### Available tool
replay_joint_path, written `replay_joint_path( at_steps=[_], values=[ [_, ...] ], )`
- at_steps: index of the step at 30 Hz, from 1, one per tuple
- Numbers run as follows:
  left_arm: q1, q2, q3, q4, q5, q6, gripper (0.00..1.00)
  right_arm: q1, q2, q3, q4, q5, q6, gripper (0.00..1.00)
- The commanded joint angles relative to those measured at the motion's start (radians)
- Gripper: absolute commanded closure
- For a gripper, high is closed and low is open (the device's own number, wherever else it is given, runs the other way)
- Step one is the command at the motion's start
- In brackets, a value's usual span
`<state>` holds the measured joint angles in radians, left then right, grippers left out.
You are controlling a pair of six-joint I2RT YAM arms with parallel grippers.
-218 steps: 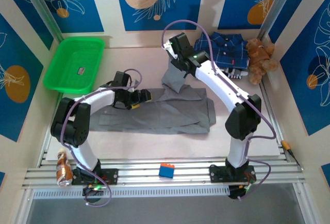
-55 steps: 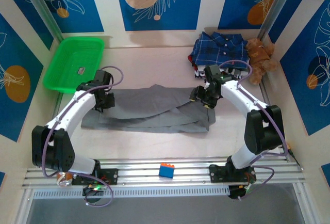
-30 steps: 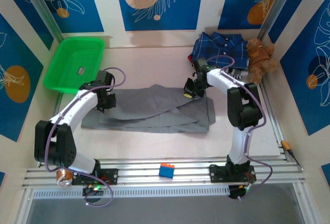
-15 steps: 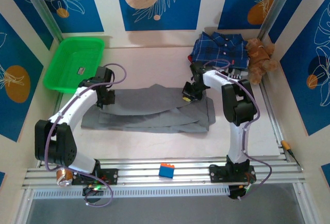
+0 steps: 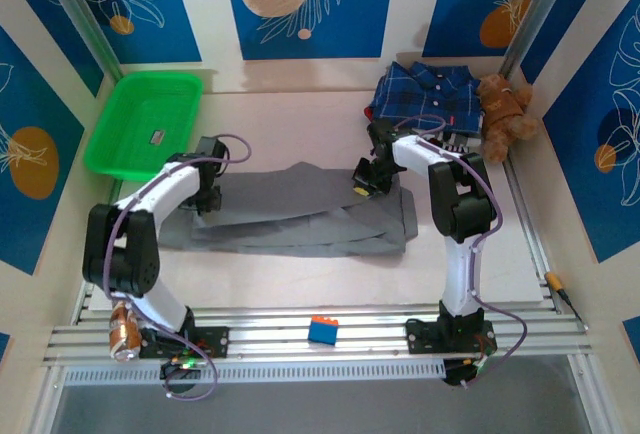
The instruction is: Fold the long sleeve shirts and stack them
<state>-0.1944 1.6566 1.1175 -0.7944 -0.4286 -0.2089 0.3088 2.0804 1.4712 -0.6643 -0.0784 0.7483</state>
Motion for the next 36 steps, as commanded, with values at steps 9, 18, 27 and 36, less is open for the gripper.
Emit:
replay_joint_path(
  at_steps=[9,18,27,36],
  values=[
    [0.029,-0.121,0.162,-0.174,0.016,-0.199,0.13,0.014,-0.092,-0.059,0.033,-0.009,0.026,0.97],
    [-0.077,-0.156,0.135,-0.064,0.387,-0.162,0.2,0.019,-0.262,-0.04,-0.035,0.007,-0.008,0.81],
    [-0.057,0.063,0.119,-0.03,0.378,-0.132,0.54,0.108,-0.301,-0.208,-0.052,0.057,0.127,0.82],
    [0.042,0.205,0.036,0.003,0.385,-0.176,0.58,0.238,-0.121,-0.134,-0.081,0.141,0.292,0.85]
  ],
)
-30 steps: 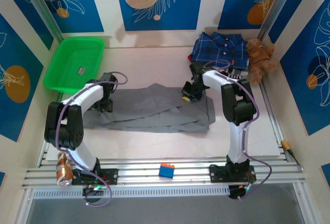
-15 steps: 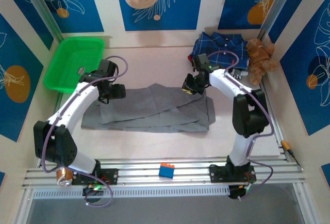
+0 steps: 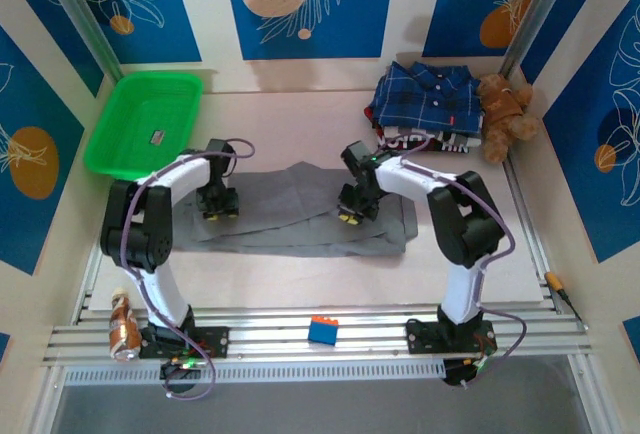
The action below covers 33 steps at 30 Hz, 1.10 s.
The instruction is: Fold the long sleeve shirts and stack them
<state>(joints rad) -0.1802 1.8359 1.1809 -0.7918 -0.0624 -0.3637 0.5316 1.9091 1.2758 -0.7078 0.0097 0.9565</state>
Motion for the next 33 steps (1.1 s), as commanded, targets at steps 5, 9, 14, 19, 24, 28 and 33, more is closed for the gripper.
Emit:
replay_joint_path(
  at_steps=[5,9,14,19,24,28,33],
  values=[
    [0.032,0.026,-0.094,0.017,0.062,-0.044,0.58,0.0,0.169,0.198,-0.077,0.122,0.175,0.85],
    [0.032,-0.042,-0.189,0.029,0.105,-0.073,0.58,-0.015,0.272,0.364,-0.112,0.187,0.248,0.85],
    [0.032,-0.157,-0.339,0.039,0.205,-0.123,0.58,-0.029,0.437,0.607,-0.157,0.202,0.346,0.84],
    [0.029,-0.314,-0.505,0.082,0.352,-0.216,0.58,-0.031,0.597,0.844,-0.052,0.14,0.404,0.8],
    [-0.026,-0.433,-0.552,0.178,0.532,-0.33,0.52,-0.053,0.787,1.157,0.099,-0.032,0.363,0.75],
    [-0.075,-0.538,-0.54,0.293,0.697,-0.415,0.44,-0.071,0.833,1.338,0.098,-0.094,0.256,0.68],
    [-0.054,-0.679,-0.454,0.185,0.71,-0.366,0.34,-0.088,0.69,1.287,0.062,-0.165,0.108,0.57]
  ],
)
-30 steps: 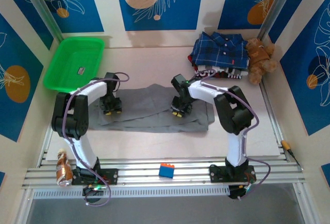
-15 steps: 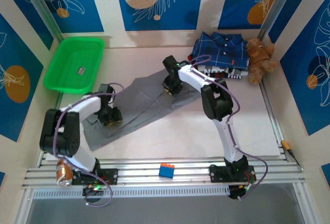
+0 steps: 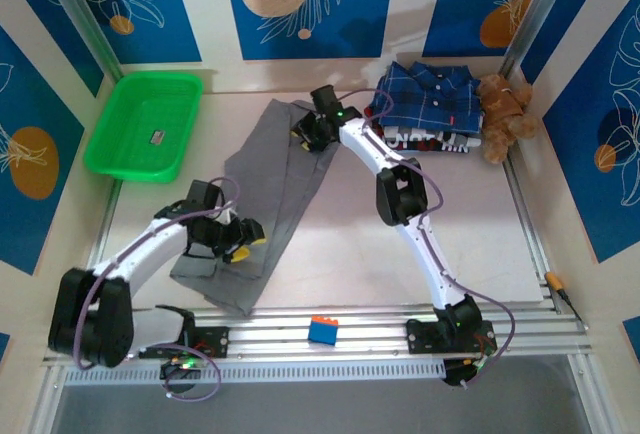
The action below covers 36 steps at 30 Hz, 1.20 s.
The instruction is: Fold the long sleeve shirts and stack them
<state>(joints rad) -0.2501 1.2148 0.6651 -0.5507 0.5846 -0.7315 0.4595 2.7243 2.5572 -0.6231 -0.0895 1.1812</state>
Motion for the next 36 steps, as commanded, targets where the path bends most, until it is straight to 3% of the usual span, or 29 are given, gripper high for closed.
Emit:
replay_joint_path(
  at_steps=[1,4,7,14,23,27,32,36],
  values=[
    [0.035,-0.064,0.099,-0.112,0.032,0.03,0.33,-0.016,-0.17,-0.021,-0.049,-0.063,-0.148,0.56],
    [0.093,-0.008,0.235,-0.295,-0.161,0.117,0.29,-0.006,-0.319,-0.141,-0.08,-0.051,-0.232,0.52],
    [0.146,0.101,0.33,-0.328,-0.292,0.16,0.25,0.006,-0.43,-0.256,-0.145,-0.019,-0.277,0.47],
    [0.198,0.263,0.464,-0.255,-0.231,0.203,0.23,0.089,-0.523,-0.429,-0.318,0.004,-0.388,0.45],
    [0.222,0.146,0.395,-0.383,-0.263,0.277,0.24,0.144,-0.628,-0.672,-0.282,0.086,-0.438,0.41],
    [0.208,0.064,0.327,-0.428,-0.244,0.272,0.25,0.143,-0.589,-0.657,-0.285,0.06,-0.479,0.42],
    [0.146,-0.014,0.222,-0.482,-0.244,0.257,0.25,0.16,-0.468,-0.515,-0.338,0.04,-0.527,0.45],
    [0.052,-0.057,0.199,-0.533,-0.28,0.24,0.26,0.178,-0.434,-0.483,-0.361,0.041,-0.546,0.45]
  ],
)
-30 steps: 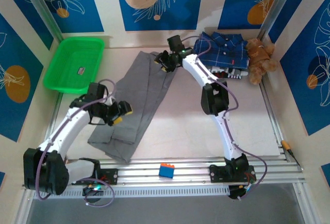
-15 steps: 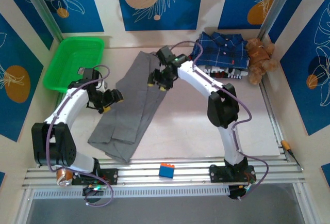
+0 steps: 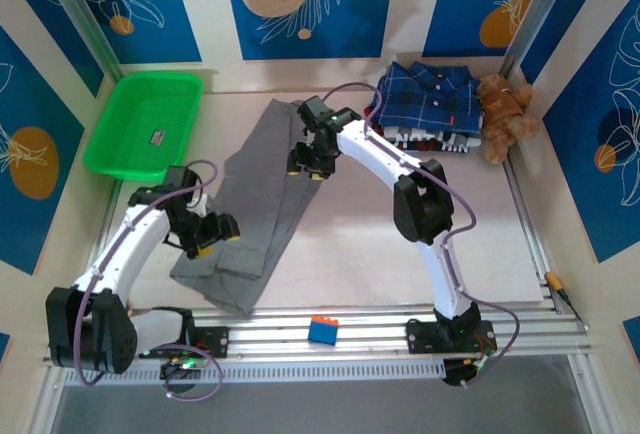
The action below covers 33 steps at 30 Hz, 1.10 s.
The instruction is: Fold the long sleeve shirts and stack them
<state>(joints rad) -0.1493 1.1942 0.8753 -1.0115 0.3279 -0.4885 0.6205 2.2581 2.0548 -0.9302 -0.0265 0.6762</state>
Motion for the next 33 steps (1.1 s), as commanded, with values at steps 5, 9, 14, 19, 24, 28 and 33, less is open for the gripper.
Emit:
replay_joint_path(
  at_steps=[5,9,14,19,24,28,33],
  values=[
    [-0.239,0.021,-0.001,-0.027,-0.077,-0.054,0.29,0.007,-0.007,-0.081,-0.021,-0.022,-0.035,0.45],
    [-0.356,0.127,0.074,-0.013,-0.162,-0.038,0.34,-0.017,-0.06,-0.177,0.011,-0.022,-0.032,0.45],
    [-0.448,0.285,0.143,0.005,-0.237,-0.004,0.43,-0.045,-0.116,-0.281,0.045,-0.025,-0.026,0.45],
    [-0.496,0.409,0.217,0.024,-0.257,0.032,0.53,-0.059,-0.159,-0.355,0.071,-0.024,-0.023,0.45],
    [-0.51,0.482,0.241,0.007,-0.315,0.049,0.61,-0.07,-0.194,-0.407,0.085,-0.027,-0.021,0.45],
    [-0.512,0.514,0.235,0.005,-0.34,0.059,0.65,-0.086,-0.218,-0.443,0.095,-0.029,-0.02,0.45],
    [-0.517,0.532,0.207,0.058,-0.322,0.064,0.66,-0.105,-0.235,-0.471,0.113,-0.041,-0.016,0.45]
  ],
)
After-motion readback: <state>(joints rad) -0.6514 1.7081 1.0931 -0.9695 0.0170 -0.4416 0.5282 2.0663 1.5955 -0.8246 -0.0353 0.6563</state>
